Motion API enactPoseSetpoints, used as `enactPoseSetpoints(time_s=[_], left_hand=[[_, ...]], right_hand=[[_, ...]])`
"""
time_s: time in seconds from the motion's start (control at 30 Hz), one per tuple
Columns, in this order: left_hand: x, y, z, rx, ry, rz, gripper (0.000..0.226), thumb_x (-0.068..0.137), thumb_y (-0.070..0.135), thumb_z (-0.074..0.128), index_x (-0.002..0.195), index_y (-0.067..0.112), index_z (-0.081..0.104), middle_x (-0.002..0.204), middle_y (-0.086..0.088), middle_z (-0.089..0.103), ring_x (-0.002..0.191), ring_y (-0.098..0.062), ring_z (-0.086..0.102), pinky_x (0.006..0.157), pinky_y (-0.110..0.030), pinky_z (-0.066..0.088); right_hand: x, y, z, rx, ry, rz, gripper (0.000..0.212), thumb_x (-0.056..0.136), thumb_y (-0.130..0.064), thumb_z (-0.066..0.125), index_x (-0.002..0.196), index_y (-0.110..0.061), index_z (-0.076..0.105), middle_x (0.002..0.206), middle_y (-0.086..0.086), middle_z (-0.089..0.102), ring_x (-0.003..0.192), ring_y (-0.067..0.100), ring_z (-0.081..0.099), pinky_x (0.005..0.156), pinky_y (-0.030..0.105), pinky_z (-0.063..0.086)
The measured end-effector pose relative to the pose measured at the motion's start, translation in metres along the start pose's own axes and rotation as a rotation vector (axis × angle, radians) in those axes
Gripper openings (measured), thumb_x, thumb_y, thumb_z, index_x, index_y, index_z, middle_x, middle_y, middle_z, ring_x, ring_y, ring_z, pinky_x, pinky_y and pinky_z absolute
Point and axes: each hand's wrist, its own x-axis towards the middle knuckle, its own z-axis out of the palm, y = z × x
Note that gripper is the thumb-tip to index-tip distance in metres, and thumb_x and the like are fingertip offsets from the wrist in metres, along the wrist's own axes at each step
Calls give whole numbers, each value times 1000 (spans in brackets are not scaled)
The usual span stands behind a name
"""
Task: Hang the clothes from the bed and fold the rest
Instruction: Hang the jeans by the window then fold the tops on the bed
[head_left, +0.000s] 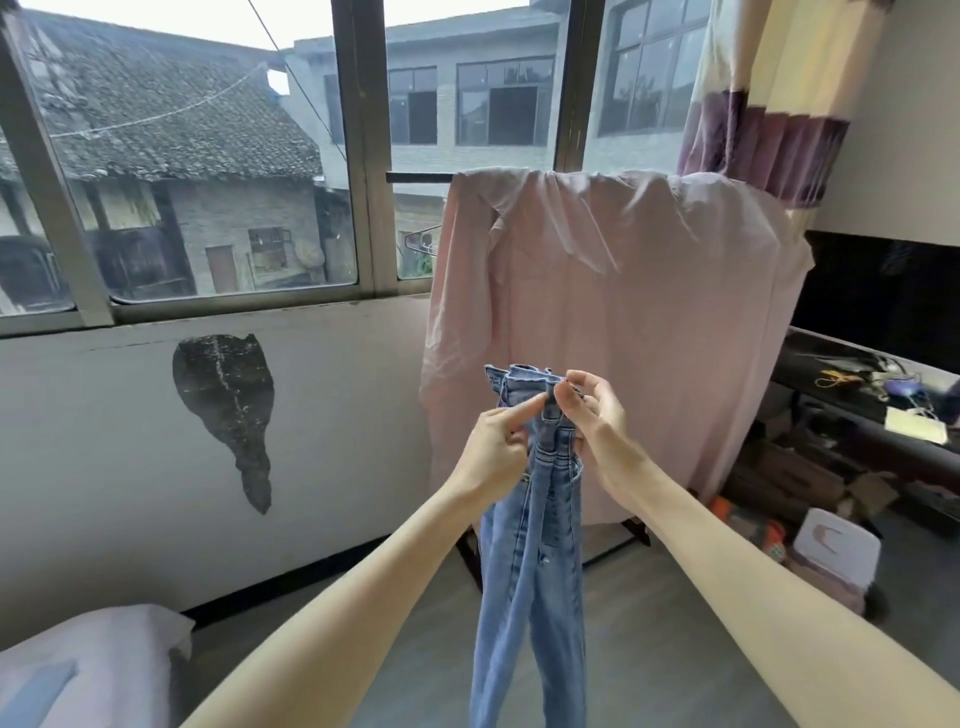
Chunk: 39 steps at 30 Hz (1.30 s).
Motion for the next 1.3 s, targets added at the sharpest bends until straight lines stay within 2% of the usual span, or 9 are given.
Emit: enactPoseSetpoints(time_s=[0.13, 0.23, 0.33, 0.43, 0.6, 0.77, 1.07, 1.2, 1.3], left_hand=[[4, -4, 0, 116, -135, -49, 63, 93, 0, 34, 118, 58, 36, 130, 3, 38, 127, -15, 31, 112, -36, 26], [4, -1, -8, 6, -185, 64, 64, 89, -13, 31, 130, 32, 49, 123, 7, 46, 110, 7, 44, 94, -8, 34], [3, -1, -24, -159, 33, 62, 52, 83, -19, 35, 112, 13, 66, 109, 4, 63, 93, 8, 58, 80, -4, 43], [5, -20, -46, -137, 396, -6, 28, 84, 1, 61, 108, 15, 56, 110, 0, 60, 103, -11, 55, 99, -30, 44], [-9, -51, -90, -263, 71, -296, 125, 57, 40, 85, 147, 31, -2, 151, 3, 28, 136, -15, 31, 108, -34, 29], [-27, -33, -92, -435, -34, -138, 43, 60, 25, 82, 101, 31, 71, 109, 2, 70, 103, -14, 65, 78, -20, 51], [-103, 36, -31, -442, 487, -35, 29, 76, -5, 68, 94, 17, 63, 85, 8, 73, 79, -7, 68, 68, -18, 53], [-160, 65, -4, -346, 646, -45, 31, 73, -7, 70, 94, 16, 64, 80, 11, 73, 74, -2, 67, 64, -14, 51], [-217, 89, 5, -245, 817, -57, 32, 72, -7, 72, 92, 16, 64, 79, 14, 72, 73, 0, 66, 65, -12, 50]], right_hand=[[2, 4, -10, -36, 44, -7, 58, 76, -27, 73, 126, -25, 43, 132, 11, 51, 126, 28, 46, 107, 47, 36], [4, 4, -8, -2, 69, -47, 38, 87, -8, 62, 118, -27, 50, 117, 11, 60, 107, 21, 59, 99, 40, 45], [8, 0, 0, 41, 102, -78, 35, 90, 2, 48, 111, -25, 54, 105, 7, 64, 89, 15, 62, 80, 30, 51], [10, -8, 12, 71, 96, -104, 41, 88, 9, 39, 105, -25, 55, 90, 2, 62, 76, 13, 59, 69, 27, 51], [12, -27, 23, 83, -49, -162, 42, 86, 11, 37, 104, -20, 58, 71, -6, 67, 62, 6, 62, 55, 22, 52], [3, -37, 25, 141, -82, -198, 41, 84, 11, 38, 98, -20, 61, 72, 1, 64, 57, 11, 56, 49, 24, 49], [-32, -10, -21, 96, -430, -77, 56, 68, -45, 75, 114, -17, 58, 105, -2, 70, 101, 19, 63, 83, 28, 52], [-70, -1, -16, 88, -445, -105, 9, 87, -16, 60, 96, -17, 57, 101, 8, 68, 90, 20, 62, 73, 24, 55], [-109, -9, 6, 116, -514, -131, 13, 94, -4, 49, 95, -17, 51, 107, 22, 60, 92, 23, 57, 83, 41, 51]])
